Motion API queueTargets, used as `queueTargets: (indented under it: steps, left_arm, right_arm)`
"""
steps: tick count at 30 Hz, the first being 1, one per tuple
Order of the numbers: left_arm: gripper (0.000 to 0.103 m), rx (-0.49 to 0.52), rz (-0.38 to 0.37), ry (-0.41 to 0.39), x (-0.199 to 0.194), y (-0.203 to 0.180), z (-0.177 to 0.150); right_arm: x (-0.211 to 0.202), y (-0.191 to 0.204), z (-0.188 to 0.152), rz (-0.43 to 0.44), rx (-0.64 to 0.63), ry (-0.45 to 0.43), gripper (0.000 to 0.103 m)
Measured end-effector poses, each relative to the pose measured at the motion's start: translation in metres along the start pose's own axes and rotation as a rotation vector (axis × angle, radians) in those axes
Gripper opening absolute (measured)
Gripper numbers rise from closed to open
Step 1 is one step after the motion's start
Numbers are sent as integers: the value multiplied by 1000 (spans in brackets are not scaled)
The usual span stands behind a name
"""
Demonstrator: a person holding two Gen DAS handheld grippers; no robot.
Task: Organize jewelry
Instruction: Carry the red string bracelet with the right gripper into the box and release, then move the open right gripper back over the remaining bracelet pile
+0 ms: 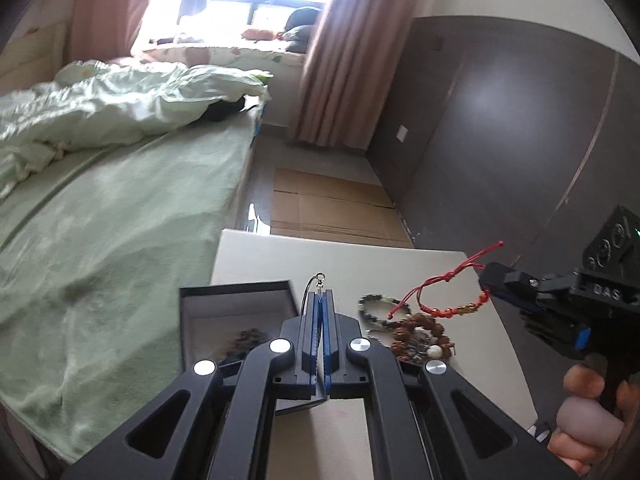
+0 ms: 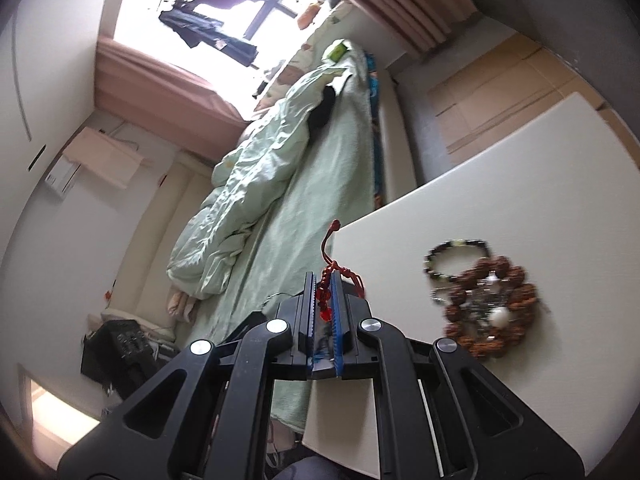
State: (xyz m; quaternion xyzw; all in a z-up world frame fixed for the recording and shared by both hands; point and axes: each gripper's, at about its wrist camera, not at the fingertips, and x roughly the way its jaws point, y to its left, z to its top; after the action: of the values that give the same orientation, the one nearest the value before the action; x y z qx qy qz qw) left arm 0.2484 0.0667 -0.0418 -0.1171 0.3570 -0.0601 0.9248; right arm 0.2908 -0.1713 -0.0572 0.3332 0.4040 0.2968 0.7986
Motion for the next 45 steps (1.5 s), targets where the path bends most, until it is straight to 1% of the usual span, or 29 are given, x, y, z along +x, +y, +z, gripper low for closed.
queueTargets:
  steps: [9, 12, 15, 23, 24, 25, 26, 27, 28, 29, 30, 31, 32, 33, 34, 35, 38, 40, 45]
  left_arm:
    - [0, -80, 54, 37, 13, 40, -8]
    - [0, -66, 116, 7, 11, 45, -8]
    - [0, -72, 105, 8, 9, 48, -8]
    - [1, -98, 123, 8, -1, 61, -13]
    - [7, -100, 124, 6, -4, 63, -14]
    - [21, -100, 127, 3, -5, 63, -14]
    - [31, -100, 130, -4, -8, 63, -15]
    - [54, -100, 133, -16, -11, 63, -16]
    - [65, -96, 137, -39, -16, 63, -17]
    - [67, -89, 141, -55, -20, 63, -17]
    - [67, -79, 146, -60, -23, 62, -18]
    - [68, -75, 153, -57, -25, 62, -19]
    - [69, -74, 158, -56, -26, 62, -19]
    - [70, -77, 167, -57, -28, 64, -19]
    - [73, -80, 168, -58, -29, 65, -19]
    - [74, -84, 169, -61, -31, 67, -20]
    - [80, -94, 174, -69, -36, 69, -20]
    - [86, -94, 171, -77, -38, 68, -21]
    - [93, -79, 161, -83, -39, 57, -24]
  right_arm:
    - [38, 25, -15, 6, -37, 59, 9]
    - [50, 31, -19, 3, -47, 78, 9]
    - [61, 35, -23, 3, -59, 97, 9]
    - [90, 50, -34, 27, -95, 149, 9]
    - [94, 52, -35, 31, -100, 154, 9]
    - [97, 54, -36, 34, -104, 158, 9]
    - [102, 56, -38, 39, -107, 165, 9]
    - [106, 57, -38, 44, -107, 170, 9]
    - [111, 58, -40, 57, -102, 180, 9]
    - [115, 58, -42, 71, -97, 192, 9]
    - [121, 58, -42, 75, -95, 205, 11]
    - [130, 59, -44, 60, -101, 237, 36]
    - [134, 58, -46, 39, -102, 256, 57]
    - [137, 56, -47, 17, -92, 264, 82]
    - [134, 53, -48, 5, -73, 237, 86]
    - [130, 51, -48, 1, -65, 215, 86]
    - [120, 44, -43, 11, -41, 199, 85]
    - [108, 36, -37, -8, -24, 174, 85]
    - [79, 12, -26, -59, 24, 128, 85]
